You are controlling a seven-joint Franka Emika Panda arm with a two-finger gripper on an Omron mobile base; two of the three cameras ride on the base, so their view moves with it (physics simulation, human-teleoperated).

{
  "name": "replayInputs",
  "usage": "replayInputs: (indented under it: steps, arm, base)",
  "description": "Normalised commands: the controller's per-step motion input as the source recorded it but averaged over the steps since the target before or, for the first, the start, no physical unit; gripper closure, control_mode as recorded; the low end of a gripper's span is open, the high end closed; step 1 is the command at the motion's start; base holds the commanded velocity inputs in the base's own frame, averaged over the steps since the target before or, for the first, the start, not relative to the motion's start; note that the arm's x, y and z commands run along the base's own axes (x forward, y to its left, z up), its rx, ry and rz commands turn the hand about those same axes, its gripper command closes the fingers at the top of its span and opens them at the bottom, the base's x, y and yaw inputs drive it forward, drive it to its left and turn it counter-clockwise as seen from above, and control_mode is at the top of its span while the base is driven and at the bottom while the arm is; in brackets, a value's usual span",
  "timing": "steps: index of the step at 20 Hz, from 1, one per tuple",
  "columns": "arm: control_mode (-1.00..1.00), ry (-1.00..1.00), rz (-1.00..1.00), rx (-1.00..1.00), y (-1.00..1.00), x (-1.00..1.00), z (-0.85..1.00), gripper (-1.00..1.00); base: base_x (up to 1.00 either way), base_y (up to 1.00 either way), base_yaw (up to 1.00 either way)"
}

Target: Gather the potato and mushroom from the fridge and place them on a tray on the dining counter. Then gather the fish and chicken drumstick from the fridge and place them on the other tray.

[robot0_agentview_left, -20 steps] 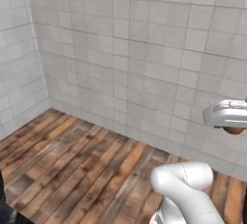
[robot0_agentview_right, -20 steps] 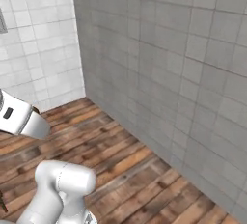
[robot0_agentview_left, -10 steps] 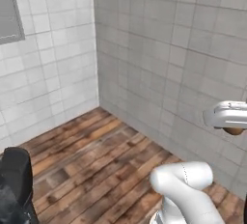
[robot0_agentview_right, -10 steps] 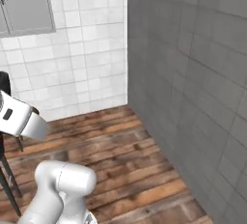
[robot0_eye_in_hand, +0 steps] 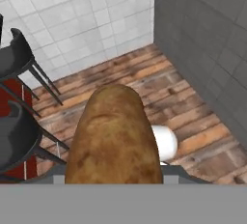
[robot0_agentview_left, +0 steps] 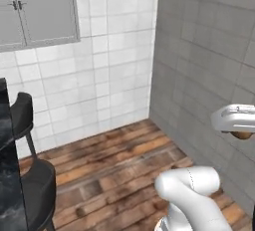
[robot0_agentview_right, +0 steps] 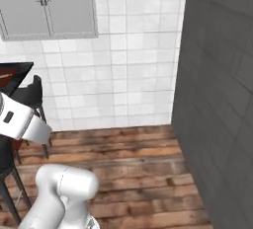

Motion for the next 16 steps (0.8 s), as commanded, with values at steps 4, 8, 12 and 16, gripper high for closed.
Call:
replayInputs:
  steps: [4, 8, 12, 16]
  arm:
    - [1.0, 0.0, 0.0, 0.0, 0.0, 0.0, 0.0, 1.0]
    - [1.0, 0.0, 0.0, 0.0, 0.0, 0.0, 0.0, 1.0]
    - [1.0, 0.0, 0.0, 0.0, 0.0, 0.0, 0.0, 1.0]
    - [1.0, 0.0, 0.0, 0.0, 0.0, 0.0, 0.0, 1.0]
  base:
    - [0.89, -0.17, 0.48]
    - [0.81, -0.19, 0.49]
    - [0.56, -0.28, 0.49]
    - [0.22, -0.5, 0.47]
